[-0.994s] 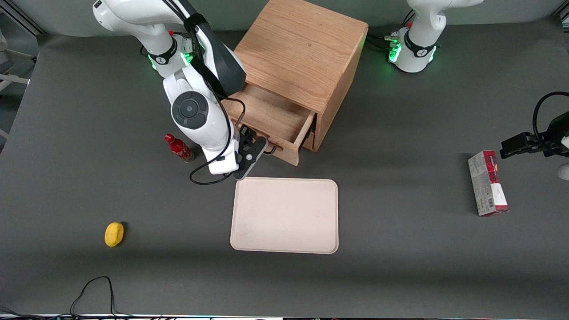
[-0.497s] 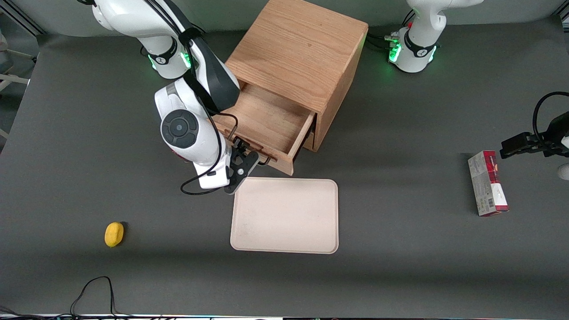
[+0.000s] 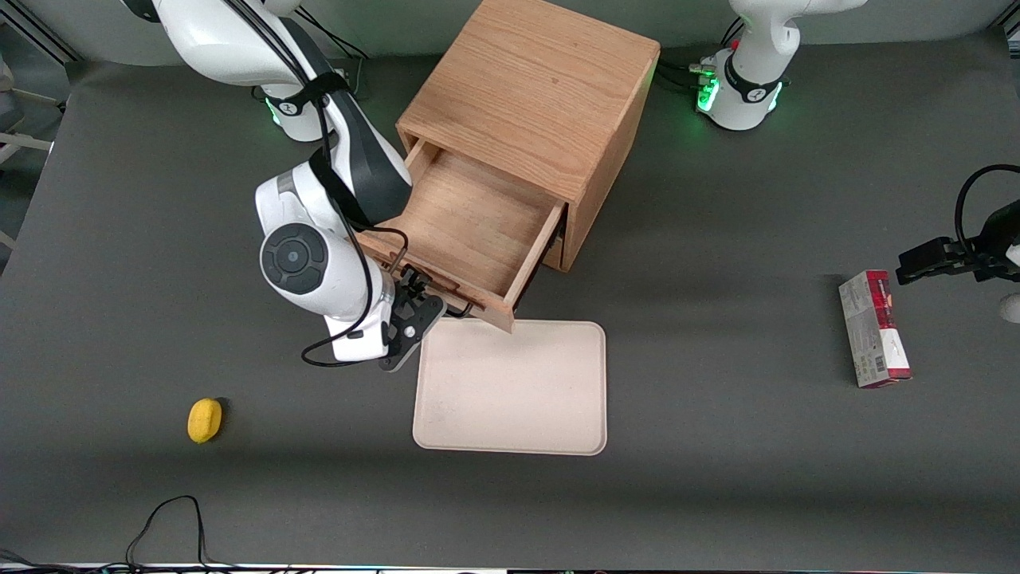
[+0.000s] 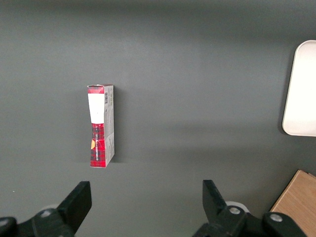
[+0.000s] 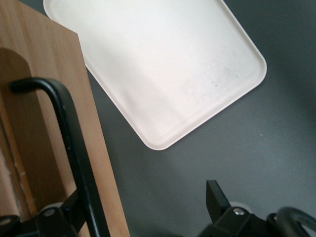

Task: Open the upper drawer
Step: 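Pull the handle with the right gripper, sliding the drawer out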

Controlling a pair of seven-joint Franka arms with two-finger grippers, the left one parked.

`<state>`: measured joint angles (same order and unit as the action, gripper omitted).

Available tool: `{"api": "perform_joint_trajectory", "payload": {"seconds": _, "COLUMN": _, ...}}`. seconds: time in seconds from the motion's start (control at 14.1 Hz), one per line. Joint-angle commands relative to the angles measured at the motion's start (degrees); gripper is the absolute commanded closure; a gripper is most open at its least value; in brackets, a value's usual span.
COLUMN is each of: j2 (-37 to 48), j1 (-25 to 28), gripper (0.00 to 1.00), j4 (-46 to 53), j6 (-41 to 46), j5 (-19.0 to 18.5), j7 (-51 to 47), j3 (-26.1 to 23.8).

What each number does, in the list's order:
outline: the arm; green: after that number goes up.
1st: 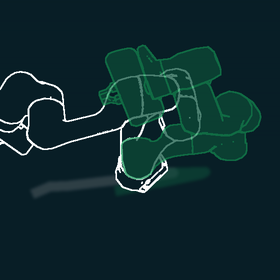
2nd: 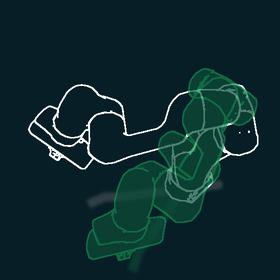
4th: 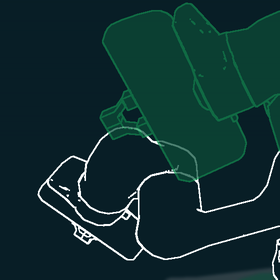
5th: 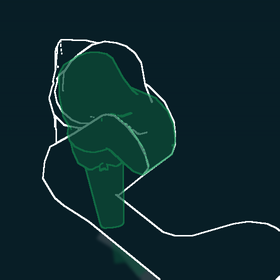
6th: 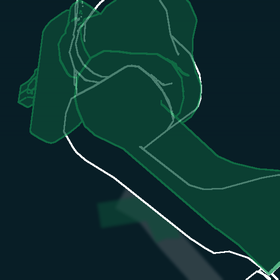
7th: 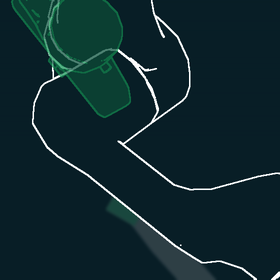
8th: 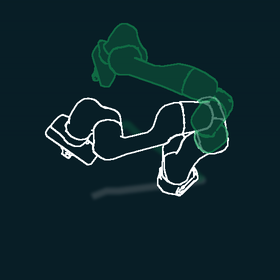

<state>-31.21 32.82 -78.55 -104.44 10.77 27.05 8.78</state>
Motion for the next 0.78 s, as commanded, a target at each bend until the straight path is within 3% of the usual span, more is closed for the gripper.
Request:
{"api": "perform_joint_trajectory", "payload": {"seconds": 0.0, "j2": -2.4, "j1": -1.0, "gripper": 0.0, "j4": 4.7, "j6": 2.0, "j5": -0.4, "j7": 1.2, "j3": -0.3}}
{"api": "perform_joint_trajectory", "payload": {"seconds": 0.71, "j2": -4.9, "j1": -3.9, "gripper": 0.0, "j4": 7.8, "j6": 1.8, "j5": -0.5, "j7": 1.2, "j3": -0.3}}
